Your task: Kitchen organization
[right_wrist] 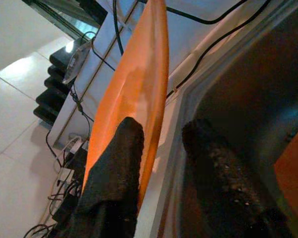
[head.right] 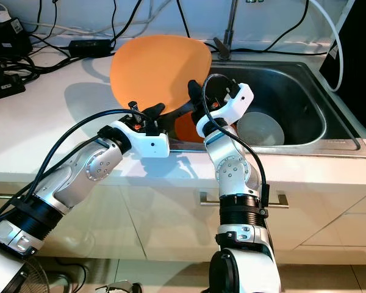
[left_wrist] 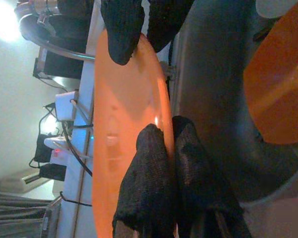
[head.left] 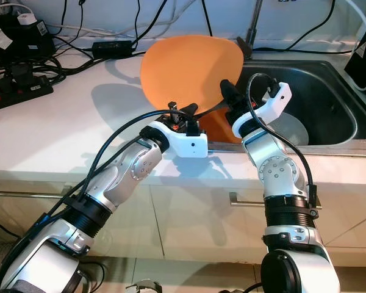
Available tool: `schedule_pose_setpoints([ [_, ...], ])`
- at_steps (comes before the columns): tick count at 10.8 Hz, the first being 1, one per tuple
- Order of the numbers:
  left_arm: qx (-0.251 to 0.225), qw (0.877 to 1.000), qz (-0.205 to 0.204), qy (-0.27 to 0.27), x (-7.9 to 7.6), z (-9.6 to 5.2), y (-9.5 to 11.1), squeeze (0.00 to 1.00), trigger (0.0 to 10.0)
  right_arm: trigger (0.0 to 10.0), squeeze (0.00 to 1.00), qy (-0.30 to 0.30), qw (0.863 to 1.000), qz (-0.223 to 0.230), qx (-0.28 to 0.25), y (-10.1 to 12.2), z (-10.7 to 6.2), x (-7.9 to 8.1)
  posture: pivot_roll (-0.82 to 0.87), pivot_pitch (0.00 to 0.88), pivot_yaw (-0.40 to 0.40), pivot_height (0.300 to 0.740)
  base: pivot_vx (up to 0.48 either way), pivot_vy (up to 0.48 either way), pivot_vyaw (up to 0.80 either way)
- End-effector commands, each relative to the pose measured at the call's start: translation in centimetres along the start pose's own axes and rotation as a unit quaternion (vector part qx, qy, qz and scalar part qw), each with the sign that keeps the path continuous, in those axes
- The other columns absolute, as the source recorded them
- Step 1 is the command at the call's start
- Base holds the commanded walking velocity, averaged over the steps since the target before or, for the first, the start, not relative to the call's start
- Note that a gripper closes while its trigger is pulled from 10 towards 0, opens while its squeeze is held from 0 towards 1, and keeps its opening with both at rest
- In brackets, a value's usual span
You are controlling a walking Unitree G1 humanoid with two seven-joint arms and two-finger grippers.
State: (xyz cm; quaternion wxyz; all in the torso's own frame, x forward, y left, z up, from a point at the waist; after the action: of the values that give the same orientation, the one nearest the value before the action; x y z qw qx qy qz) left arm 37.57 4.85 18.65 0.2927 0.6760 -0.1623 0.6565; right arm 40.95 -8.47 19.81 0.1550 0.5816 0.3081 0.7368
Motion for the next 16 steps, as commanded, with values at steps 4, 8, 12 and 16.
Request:
schedule_pose_setpoints([
  [4, -0.017, 1.0, 0.014, 0.01, 0.9, 0.1, 0.6, 0.0, 10.0, 0.0, 0.0, 0.022, 0.999, 0.028, 0.002, 0.0, 0.6, 1.4, 0.08, 0.0, 0.004, 0.74, 0.0, 0.0, 0.0],
  [8, -0.015, 1.0, 0.015, 0.01, 1.0, 0.1, 0.4, 0.0, 10.0, 0.0, 0.0, 0.029, 0.999, 0.044, 0.008, -0.2, 0.7, 1.7, 0.08, 0.0, 0.002, 0.74, 0.0, 0.0, 0.0],
  [12, -0.017, 1.0, 0.0, 0.016, 1.3, 0.2, 0.5, 1.0, 10.0, 0.0, 0.0, -0.01, 0.996, 0.08, -0.04, 1.6, 1.0, 0.6, 0.08, 0.0, 0.009, 0.74, 0.0, 0.0, 0.0],
  [16, -0.017, 1.0, -0.004, 0.019, 1.2, 0.2, 0.6, 0.0, 10.0, 0.0, 0.0, -0.059, 0.983, 0.119, -0.127, 5.4, 1.1, -1.5, 0.08, 0.0, 0.016, 0.74, 0.0, 0.0, 0.0],
])
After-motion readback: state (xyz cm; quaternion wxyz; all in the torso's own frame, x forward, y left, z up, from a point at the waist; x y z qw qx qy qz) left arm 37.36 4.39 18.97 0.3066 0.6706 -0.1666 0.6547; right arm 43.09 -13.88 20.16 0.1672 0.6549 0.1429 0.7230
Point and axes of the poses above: a point about 5 cm out from each wrist's last joint towards the gripper, its own z axis pointing out of the wrist towards the gripper, its own y axis along the axis of the wrist's last joint, x = y × z, the point moved 5 cm from there along z, pointing out of the wrist towards the gripper, and after that the axes turned 2 degrees about -z, right-handed, at the moved point
